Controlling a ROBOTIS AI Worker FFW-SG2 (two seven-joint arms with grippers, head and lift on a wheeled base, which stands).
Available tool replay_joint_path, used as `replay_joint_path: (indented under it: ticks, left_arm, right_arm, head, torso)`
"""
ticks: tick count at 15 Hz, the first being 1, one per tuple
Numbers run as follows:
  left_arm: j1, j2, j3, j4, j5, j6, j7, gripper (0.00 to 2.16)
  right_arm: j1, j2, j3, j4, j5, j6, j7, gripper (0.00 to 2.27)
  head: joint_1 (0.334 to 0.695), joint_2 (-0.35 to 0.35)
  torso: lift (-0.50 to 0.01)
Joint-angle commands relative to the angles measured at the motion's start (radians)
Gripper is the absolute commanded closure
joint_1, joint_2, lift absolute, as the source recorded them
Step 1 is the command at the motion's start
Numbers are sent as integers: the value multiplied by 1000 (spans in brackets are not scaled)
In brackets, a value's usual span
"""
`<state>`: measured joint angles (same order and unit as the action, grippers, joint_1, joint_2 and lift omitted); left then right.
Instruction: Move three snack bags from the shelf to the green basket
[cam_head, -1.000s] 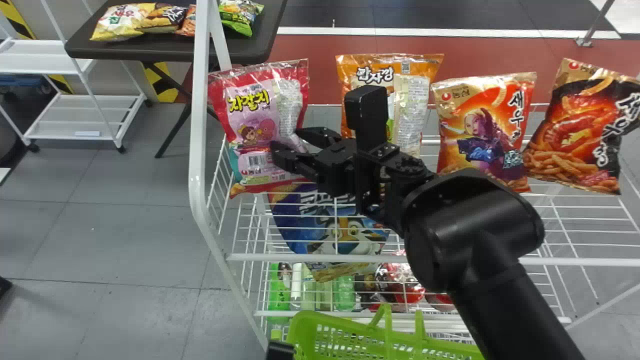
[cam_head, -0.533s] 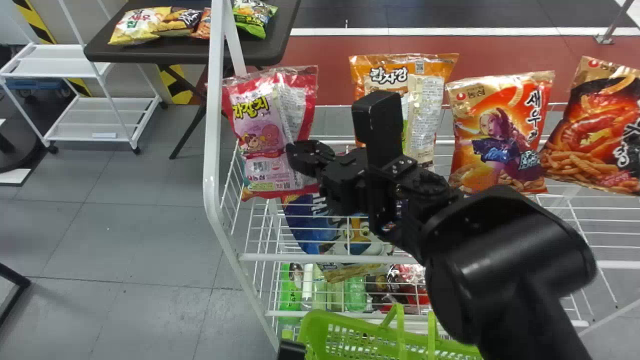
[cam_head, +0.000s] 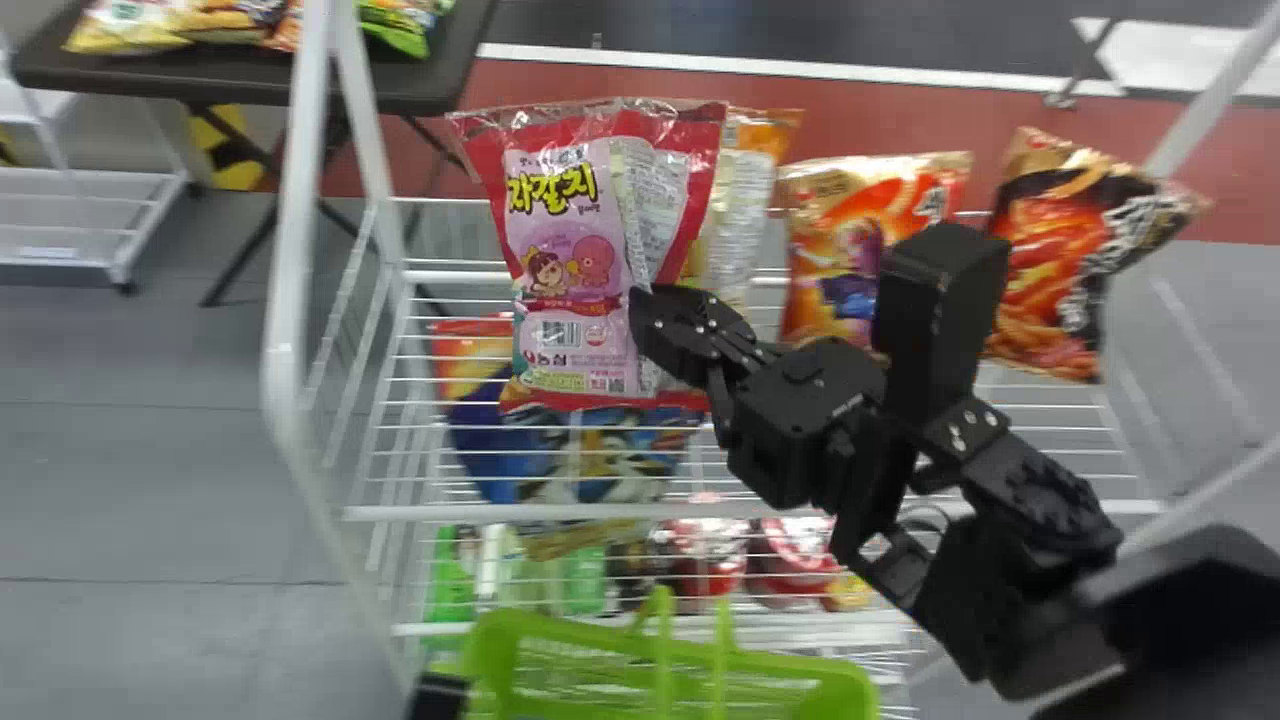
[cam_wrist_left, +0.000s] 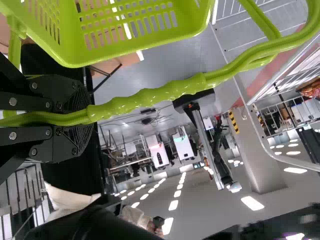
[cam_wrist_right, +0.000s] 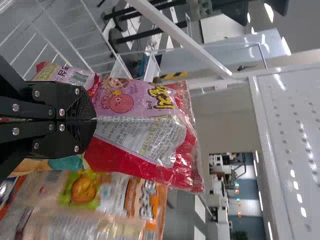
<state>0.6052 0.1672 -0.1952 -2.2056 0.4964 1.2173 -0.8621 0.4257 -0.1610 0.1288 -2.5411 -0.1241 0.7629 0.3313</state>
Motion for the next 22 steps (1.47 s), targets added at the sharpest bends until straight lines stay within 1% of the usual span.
replay_joint_path:
  ticks: [1,2,3,5,6,7,8,9,10,12,13,14,16,17,19,22]
  left_arm:
    - [-2,-9,10,6,-1,0,-2,1760]
    - [-1,-14,16,7,-1,-3,-2,1760]
    - [1,-23,22,11,-1,-9,-2,1760]
    - [-2,-37,23,11,-10,-9,2,1760]
    - [-7,-40,25,9,-12,-9,5,1760]
    - [-12,-44,33,7,-12,-9,8,1760]
    - [-13,-52,46,3,-10,-9,6,1760]
    - [-13,-60,56,0,-10,-9,6,1760]
    - [-16,-63,63,0,-10,-9,9,1760]
    - [-18,-67,71,0,-10,-15,9,1760]
    - [-18,-67,71,0,-10,-15,9,1760]
    - [-18,-67,69,0,-10,-15,9,1760]
    - [-18,-66,60,-11,-10,-15,8,1760]
    - [-16,-64,57,-17,-10,-15,8,1760]
    - [-12,-61,54,-23,-10,-15,9,1760]
    - [-2,-60,51,-40,-12,-15,11,1760]
  right_arm:
    - [130,-35,-186,-110,-131,25,8,2132]
    - [179,-38,-253,-131,-169,25,31,2132]
    - [219,-40,-339,-148,-235,28,55,2132]
    - [300,-31,-479,-171,-310,22,124,2132]
    - [326,-19,-531,-180,-328,34,149,2132]
    - [341,1,-591,-197,-347,98,183,2132]
    - [344,47,-653,-214,-358,191,242,2128]
    - [341,80,-706,-222,-373,295,290,2128]
    - [335,87,-750,-228,-384,418,321,2128]
    - [320,87,-787,-235,-365,626,373,2128]
    - [318,87,-782,-232,-356,691,381,2128]
    - [318,86,-753,-219,-327,740,382,2128]
    - [320,83,-664,-160,-246,752,382,2128]
    - [320,74,-630,-117,-232,737,382,2128]
    - [309,67,-554,-36,-232,721,382,2128]
    - [306,69,-471,-16,-233,715,370,2128]
  head:
    - [695,-239]
    - [695,-290]
    - [695,-350]
    - [695,-350]
    - [695,-350]
    - [695,-350]
    - [695,-350]
    - [695,-350]
    - [695,-350]
    - [695,-350]
    - [695,-350]
    - [695,-350]
    - [695,-350]
    - [695,-350]
    - [695,-350]
    - [695,-350]
  torso:
    - [-48]
    - [-48]
    - [-48]
    - [-48]
    - [-48]
    - [-48]
    - [-48]
    - [-48]
    - [-48]
    - [-48]
    - [-48]
    - [-48]
    - [-48]
    - [-48]
    - [-48]
    - [-48]
